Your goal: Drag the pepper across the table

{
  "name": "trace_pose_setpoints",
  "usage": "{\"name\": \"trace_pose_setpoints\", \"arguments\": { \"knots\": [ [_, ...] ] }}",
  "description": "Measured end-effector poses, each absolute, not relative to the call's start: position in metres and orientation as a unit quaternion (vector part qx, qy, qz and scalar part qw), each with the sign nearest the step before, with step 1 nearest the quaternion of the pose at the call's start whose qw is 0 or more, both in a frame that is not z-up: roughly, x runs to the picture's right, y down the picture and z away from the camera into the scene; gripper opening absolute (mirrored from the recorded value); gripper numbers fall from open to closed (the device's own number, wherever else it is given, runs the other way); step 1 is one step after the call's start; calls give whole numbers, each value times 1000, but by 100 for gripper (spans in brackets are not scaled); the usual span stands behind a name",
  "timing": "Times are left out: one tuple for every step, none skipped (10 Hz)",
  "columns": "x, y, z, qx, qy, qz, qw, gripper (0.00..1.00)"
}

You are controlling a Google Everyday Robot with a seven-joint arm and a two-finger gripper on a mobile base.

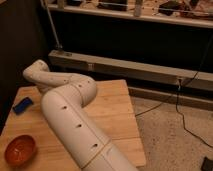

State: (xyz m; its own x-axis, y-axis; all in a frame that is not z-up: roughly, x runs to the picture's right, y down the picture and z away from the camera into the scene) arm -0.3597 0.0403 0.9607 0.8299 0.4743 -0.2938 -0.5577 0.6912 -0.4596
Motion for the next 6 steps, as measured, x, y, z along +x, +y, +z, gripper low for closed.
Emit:
{"name": "trace_pose_setpoints", "arguments": {
  "knots": [
    [-357,40,960,-273,77,282,917,46],
    [-355,40,961,-273,79,282,917,46],
    [-350,39,961,-272,81,282,917,46],
    [-346,38,961,-271,83,283,916,46],
    [-342,37,962,-269,86,284,916,46],
    [-337,36,963,-268,89,285,916,46]
  ]
}}
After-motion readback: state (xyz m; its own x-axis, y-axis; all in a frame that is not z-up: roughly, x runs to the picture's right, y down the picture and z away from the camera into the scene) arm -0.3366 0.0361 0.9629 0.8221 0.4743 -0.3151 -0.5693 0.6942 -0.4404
